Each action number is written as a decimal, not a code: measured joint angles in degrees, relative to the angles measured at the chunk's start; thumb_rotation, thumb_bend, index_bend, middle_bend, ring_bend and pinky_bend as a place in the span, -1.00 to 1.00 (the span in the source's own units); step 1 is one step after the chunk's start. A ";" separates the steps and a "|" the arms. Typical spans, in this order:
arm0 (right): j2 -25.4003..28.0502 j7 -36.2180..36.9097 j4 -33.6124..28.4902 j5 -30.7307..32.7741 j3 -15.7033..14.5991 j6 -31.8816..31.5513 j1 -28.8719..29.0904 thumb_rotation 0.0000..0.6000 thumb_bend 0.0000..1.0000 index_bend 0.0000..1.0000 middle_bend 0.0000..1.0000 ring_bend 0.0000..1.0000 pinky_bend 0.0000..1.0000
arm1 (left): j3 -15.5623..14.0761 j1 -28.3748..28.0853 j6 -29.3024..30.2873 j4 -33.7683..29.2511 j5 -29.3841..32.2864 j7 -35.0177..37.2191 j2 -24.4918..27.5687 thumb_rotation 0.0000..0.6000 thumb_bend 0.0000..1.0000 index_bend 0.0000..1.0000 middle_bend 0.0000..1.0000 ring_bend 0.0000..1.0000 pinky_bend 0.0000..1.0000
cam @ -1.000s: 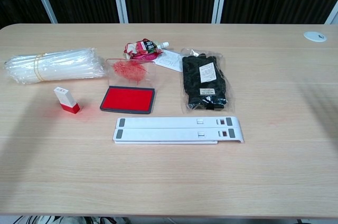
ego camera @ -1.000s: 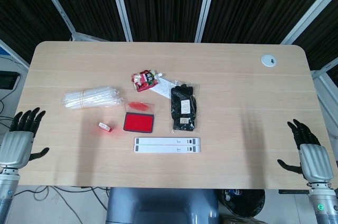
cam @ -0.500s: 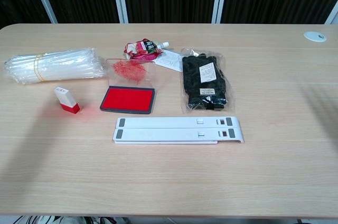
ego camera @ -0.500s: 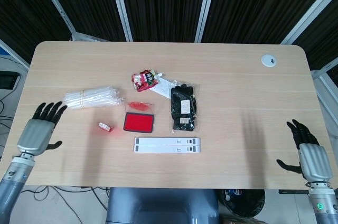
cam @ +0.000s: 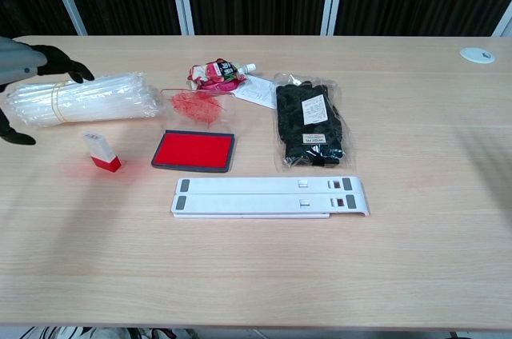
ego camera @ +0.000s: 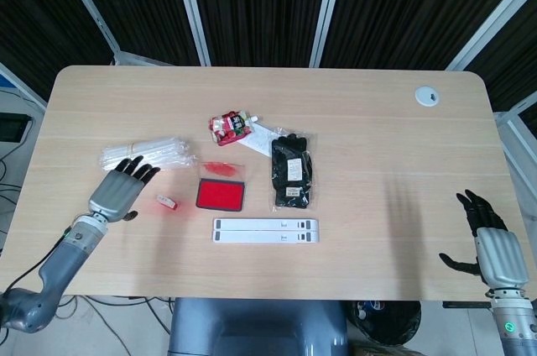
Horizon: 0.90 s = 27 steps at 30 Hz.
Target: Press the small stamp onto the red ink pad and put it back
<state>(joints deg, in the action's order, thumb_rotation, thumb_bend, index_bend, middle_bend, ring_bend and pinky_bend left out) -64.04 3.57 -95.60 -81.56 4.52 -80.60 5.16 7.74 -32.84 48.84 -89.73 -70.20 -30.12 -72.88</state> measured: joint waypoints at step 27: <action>0.57 1.18 -1.04 0.43 0.23 0.68 0.32 1.00 -0.87 -1.00 -1.00 -1.00 -0.63 | -2.93 -6.56 -3.51 7.97 6.42 -3.92 -9.85 1.00 -0.47 -0.28 -0.21 -0.79 -0.64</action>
<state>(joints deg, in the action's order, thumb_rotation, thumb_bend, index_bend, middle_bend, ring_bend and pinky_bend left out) -63.48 4.75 -96.65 -81.14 4.75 -79.93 5.48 4.81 -39.40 45.33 -81.76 -63.77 -34.04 -82.73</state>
